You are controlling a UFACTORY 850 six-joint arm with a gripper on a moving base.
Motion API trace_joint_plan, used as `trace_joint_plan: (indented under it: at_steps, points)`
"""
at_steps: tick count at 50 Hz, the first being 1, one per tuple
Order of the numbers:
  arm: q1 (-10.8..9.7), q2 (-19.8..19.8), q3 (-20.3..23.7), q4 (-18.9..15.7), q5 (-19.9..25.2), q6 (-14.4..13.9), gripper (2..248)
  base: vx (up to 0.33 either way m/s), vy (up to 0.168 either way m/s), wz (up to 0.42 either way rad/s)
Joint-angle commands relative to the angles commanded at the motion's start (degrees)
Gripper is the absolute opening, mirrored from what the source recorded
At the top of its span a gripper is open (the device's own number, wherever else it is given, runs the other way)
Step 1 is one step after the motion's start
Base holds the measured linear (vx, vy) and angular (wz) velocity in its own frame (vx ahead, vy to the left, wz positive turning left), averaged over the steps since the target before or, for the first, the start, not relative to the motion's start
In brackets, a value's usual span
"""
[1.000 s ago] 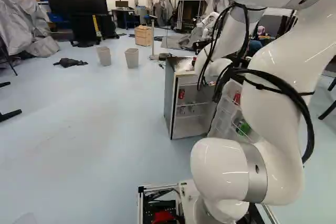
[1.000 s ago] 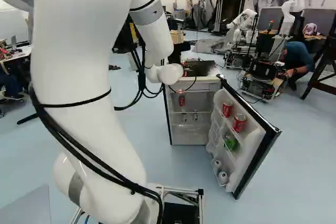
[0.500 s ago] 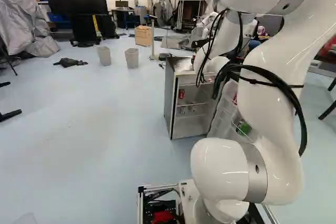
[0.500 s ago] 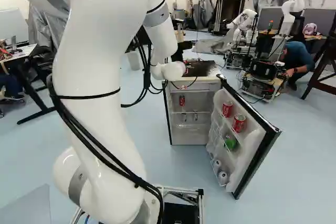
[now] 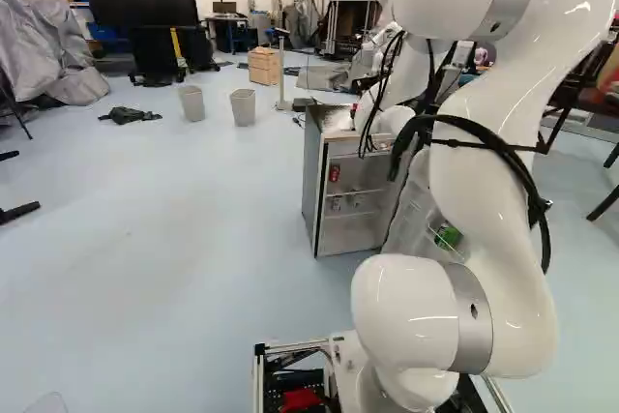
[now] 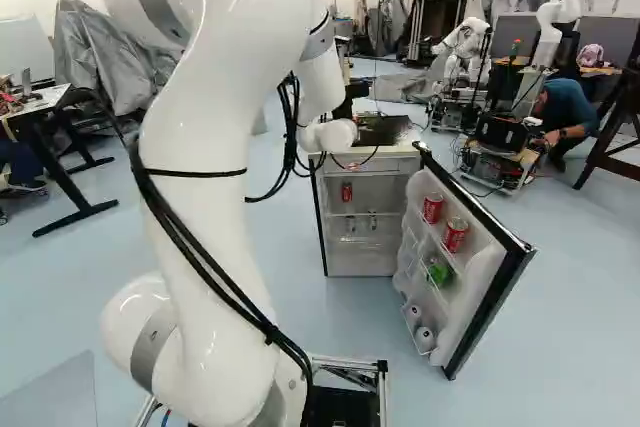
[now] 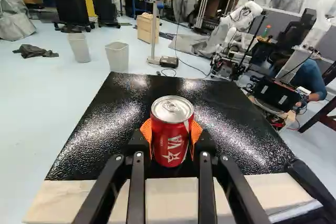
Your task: Grab a drink from the fridge
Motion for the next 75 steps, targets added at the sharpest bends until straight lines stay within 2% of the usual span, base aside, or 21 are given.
trace_joint_plan:
  at_steps: [27,28,32,33,37,38,42,43,48,49,75]
  points:
    - [0.0,-1.0,-1.1,0.0,0.0,0.0,92,0.0,0.0,0.0]
    - [0.0,-1.0,-1.1,0.0,0.0,0.0,104,0.0,0.0,0.0]
    - [0.0,-1.0,-1.1,0.0,0.0,0.0,104,0.0,0.0,0.0]
    - [0.0,-1.0,-1.1,0.0,0.0,0.0,136,0.0,0.0,0.0]
    - [0.0,-1.0,-1.1,0.0,0.0,0.0,136,0.0,0.0,0.0]
    - [0.0,-1.0,-1.1,0.0,0.0,0.0,170,0.0,0.0,0.0]
    - [0.0,-1.0,-1.0,0.0,0.0,0.0,170,0.0,0.0,0.0]
    - [0.0,-0.9,-0.9,0.0,0.0,0.0,206,0.0,0.0,0.0]
    - [-0.2,-0.1,0.1,0.0,0.0,0.0,206,0.0,0.0,0.0]
    - [-0.2,0.1,0.3,0.0,0.0,0.0,242,0.0,0.0,0.0]
    - [-1.5,6.6,8.3,0.0,0.0,0.0,247,0.0,0.0,0.0]
